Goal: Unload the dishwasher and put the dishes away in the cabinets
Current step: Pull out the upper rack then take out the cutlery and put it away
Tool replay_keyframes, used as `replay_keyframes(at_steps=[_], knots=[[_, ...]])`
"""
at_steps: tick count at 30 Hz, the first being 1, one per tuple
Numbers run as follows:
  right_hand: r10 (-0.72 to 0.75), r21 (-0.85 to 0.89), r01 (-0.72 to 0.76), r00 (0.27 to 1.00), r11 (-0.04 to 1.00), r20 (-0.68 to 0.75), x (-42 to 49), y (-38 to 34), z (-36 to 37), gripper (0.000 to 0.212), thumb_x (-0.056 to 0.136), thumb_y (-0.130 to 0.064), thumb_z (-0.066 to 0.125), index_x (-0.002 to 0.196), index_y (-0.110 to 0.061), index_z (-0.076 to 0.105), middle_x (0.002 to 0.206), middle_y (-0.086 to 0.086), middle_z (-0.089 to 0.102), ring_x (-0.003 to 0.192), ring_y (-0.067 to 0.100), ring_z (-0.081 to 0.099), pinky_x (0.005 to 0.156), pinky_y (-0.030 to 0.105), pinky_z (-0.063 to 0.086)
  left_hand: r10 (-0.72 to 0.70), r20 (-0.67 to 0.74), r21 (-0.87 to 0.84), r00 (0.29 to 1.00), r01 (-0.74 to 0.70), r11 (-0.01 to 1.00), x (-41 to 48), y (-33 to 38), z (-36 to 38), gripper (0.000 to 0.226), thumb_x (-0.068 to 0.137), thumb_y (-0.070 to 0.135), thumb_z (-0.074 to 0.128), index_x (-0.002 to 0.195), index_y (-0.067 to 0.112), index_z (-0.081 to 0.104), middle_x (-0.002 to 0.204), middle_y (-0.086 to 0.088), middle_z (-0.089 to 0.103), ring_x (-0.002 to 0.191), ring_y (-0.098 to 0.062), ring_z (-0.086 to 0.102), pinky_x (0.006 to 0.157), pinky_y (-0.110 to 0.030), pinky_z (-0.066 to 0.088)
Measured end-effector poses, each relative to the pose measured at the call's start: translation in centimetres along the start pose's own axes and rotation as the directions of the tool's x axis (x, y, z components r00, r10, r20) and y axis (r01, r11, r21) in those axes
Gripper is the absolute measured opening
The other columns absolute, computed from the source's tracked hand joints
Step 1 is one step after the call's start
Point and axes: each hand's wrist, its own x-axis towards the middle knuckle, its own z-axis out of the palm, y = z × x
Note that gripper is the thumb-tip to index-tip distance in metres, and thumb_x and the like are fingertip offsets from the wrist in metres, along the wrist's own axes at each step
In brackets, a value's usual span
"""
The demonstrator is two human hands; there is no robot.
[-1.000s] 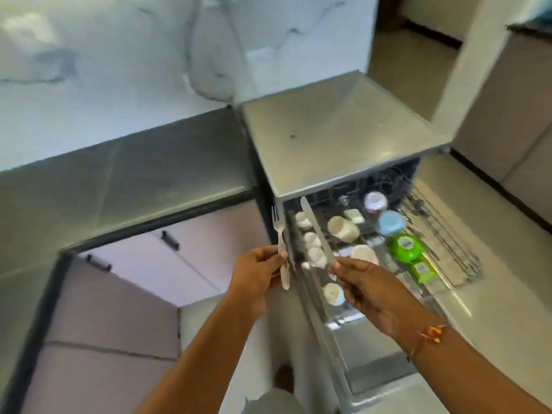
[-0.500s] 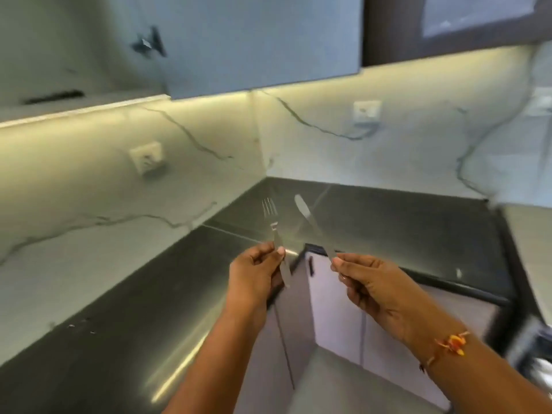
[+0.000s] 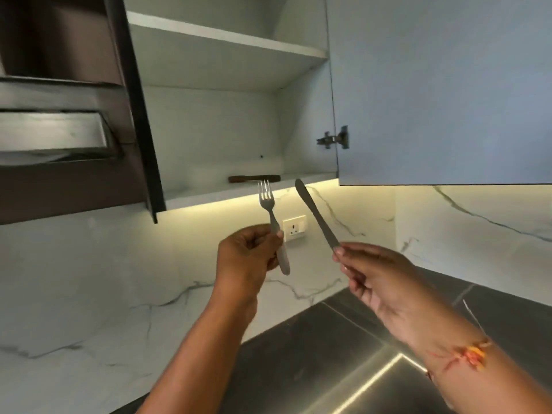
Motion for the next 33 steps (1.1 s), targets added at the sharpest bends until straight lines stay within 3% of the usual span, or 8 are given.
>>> replay_keyframes(at_steps=[7, 10, 14, 16, 19, 21, 25, 33], knots=[[-0.240, -0.218, 0.241, 0.970, 0.946, 0.034, 13.1, -4.9, 4.7, 0.011, 0.084, -0.011, 0.076, 0.095, -0.008, 0.075, 0.088, 0.009, 0.075, 0.080, 0.014, 0.067, 0.068, 0.022, 0.056, 0.155, -0.184, 0.327, 0.971, -0.088, 0.941, 12.1, 3.5, -1.5, 0.004, 0.085, 0.020, 0.075, 0.086, 0.016, 0.073, 0.082, -0.003, 0.074, 0.074, -0.018, 0.072, 0.076, -0.036, 0.061], [-0.337, -0.364, 0.329, 0.940, 0.871, 0.045, 19.8, -6.8, 5.4, 0.011, 0.081, -0.014, 0.079, 0.091, -0.011, 0.076, 0.084, 0.007, 0.075, 0.073, 0.015, 0.067, 0.064, 0.024, 0.055, 0.258, -0.212, 0.599, 0.942, -0.083, 0.797, 18.4, 4.2, -1.4, 0.012, 0.082, 0.021, 0.078, 0.085, 0.010, 0.073, 0.081, -0.007, 0.073, 0.074, -0.024, 0.072, 0.075, -0.041, 0.061], [-0.425, -0.586, 0.410, 0.897, 0.699, 0.120, 28.4, -8.9, 5.9, 0.005, 0.079, -0.025, 0.081, 0.079, -0.023, 0.076, 0.080, 0.000, 0.074, 0.076, 0.019, 0.070, 0.077, 0.036, 0.060, 0.183, -0.245, 0.796, 0.952, 0.090, 0.598, 25.8, 5.2, -1.1, 0.039, 0.073, 0.034, 0.085, 0.097, 0.008, 0.071, 0.092, -0.008, 0.073, 0.087, -0.023, 0.071, 0.087, -0.035, 0.057], [-0.407, -0.706, 0.395, 0.899, 0.588, 0.164, 32.1, -9.5, 6.4, 0.010, 0.078, -0.027, 0.081, 0.082, -0.020, 0.077, 0.084, 0.004, 0.075, 0.080, 0.024, 0.071, 0.079, 0.040, 0.060, 0.147, -0.281, 0.878, 0.948, 0.192, 0.437, 28.3, 5.2, -1.2, 0.047, 0.073, 0.042, 0.083, 0.098, 0.005, 0.068, 0.095, -0.008, 0.072, 0.089, -0.022, 0.068, 0.080, -0.029, 0.053], [-0.329, -0.825, 0.349, 0.920, 0.444, 0.212, 36.5, -9.9, 7.3, 0.021, 0.077, -0.027, 0.078, 0.090, -0.011, 0.075, 0.090, 0.012, 0.073, 0.084, 0.031, 0.070, 0.078, 0.037, 0.059, 0.098, -0.354, 0.896, 0.930, 0.308, 0.320, 30.9, 4.7, -1.0, 0.045, 0.077, 0.049, 0.077, 0.081, 0.009, 0.056, 0.057, -0.002, 0.066, 0.067, -0.017, 0.054, 0.061, -0.024, 0.041], [-0.321, -0.874, 0.337, 0.920, 0.350, 0.226, 38.4, -9.6, 7.7, 0.019, 0.076, -0.027, 0.078, 0.085, -0.011, 0.072, 0.087, 0.011, 0.072, 0.080, 0.029, 0.069, 0.066, 0.029, 0.053, 0.065, -0.406, 0.883, 0.912, 0.373, 0.284, 31.8, 4.2, -1.2, 0.046, 0.079, 0.048, 0.076, 0.070, 0.011, 0.049, 0.031, 0.004, 0.050, 0.059, -0.012, 0.050, 0.054, -0.024, 0.036], [-0.338, -0.904, 0.334, 0.911, 0.268, 0.236, 41.1, -8.7, 7.2, 0.019, 0.076, -0.025, 0.077, 0.077, -0.011, 0.065, 0.078, 0.008, 0.065, 0.075, 0.027, 0.062, 0.062, 0.027, 0.040, 0.031, -0.453, 0.876, 0.891, 0.439, 0.200, 33.3, 3.0, -2.3, 0.050, 0.073, 0.049, 0.080, 0.073, 0.010, 0.049, 0.068, -0.004, 0.053, 0.086, -0.023, 0.060, 0.072, -0.027, 0.041], [-0.242, -0.908, 0.361, 0.920, 0.215, 0.309, 44.1, -7.4, 7.0, 0.042, 0.078, -0.037, 0.077, 0.054, -0.012, 0.054, 0.055, 0.003, 0.054, 0.056, 0.017, 0.053, 0.054, 0.025, 0.036, 0.069, -0.458, 0.887, 0.886, 0.451, 0.097, 34.3, 1.9, -2.8, 0.041, 0.078, 0.041, 0.077, 0.066, 0.010, 0.052, 0.066, -0.003, 0.052, 0.083, -0.022, 0.061, 0.070, -0.026, 0.042]])
